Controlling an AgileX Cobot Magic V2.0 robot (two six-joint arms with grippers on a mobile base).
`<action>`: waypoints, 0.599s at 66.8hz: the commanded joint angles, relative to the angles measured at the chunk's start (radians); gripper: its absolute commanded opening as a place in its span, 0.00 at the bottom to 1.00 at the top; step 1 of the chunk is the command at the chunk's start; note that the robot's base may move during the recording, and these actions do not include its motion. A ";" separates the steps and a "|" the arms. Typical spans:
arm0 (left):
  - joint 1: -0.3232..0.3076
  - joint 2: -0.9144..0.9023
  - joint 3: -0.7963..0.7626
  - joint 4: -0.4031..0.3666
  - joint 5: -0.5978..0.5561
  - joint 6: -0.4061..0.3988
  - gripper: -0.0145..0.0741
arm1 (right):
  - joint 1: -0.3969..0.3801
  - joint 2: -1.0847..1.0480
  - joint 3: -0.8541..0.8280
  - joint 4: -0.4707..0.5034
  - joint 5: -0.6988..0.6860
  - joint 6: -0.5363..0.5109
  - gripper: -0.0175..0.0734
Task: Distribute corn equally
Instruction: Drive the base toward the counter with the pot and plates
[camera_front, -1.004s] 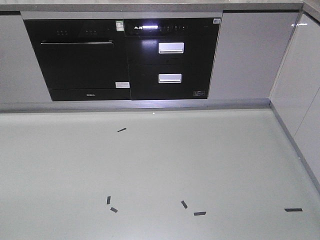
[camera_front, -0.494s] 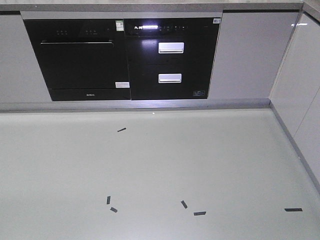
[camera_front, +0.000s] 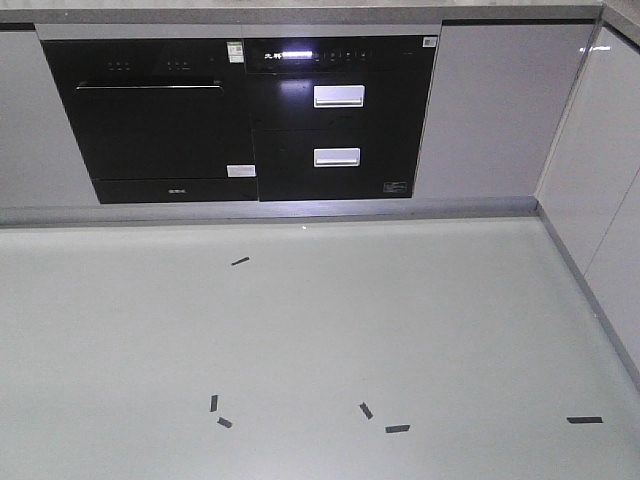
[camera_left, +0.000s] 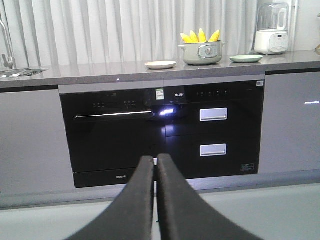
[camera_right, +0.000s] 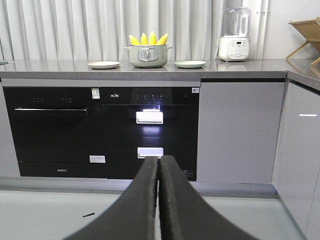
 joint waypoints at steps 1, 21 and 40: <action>-0.005 -0.016 -0.016 -0.008 -0.074 -0.012 0.16 | -0.004 -0.007 0.008 -0.014 -0.072 -0.006 0.18; -0.005 -0.016 -0.016 -0.008 -0.074 -0.012 0.16 | -0.004 -0.007 0.008 -0.014 -0.072 -0.006 0.18; -0.005 -0.016 -0.016 -0.008 -0.074 -0.012 0.16 | -0.004 -0.007 0.008 -0.014 -0.072 -0.006 0.18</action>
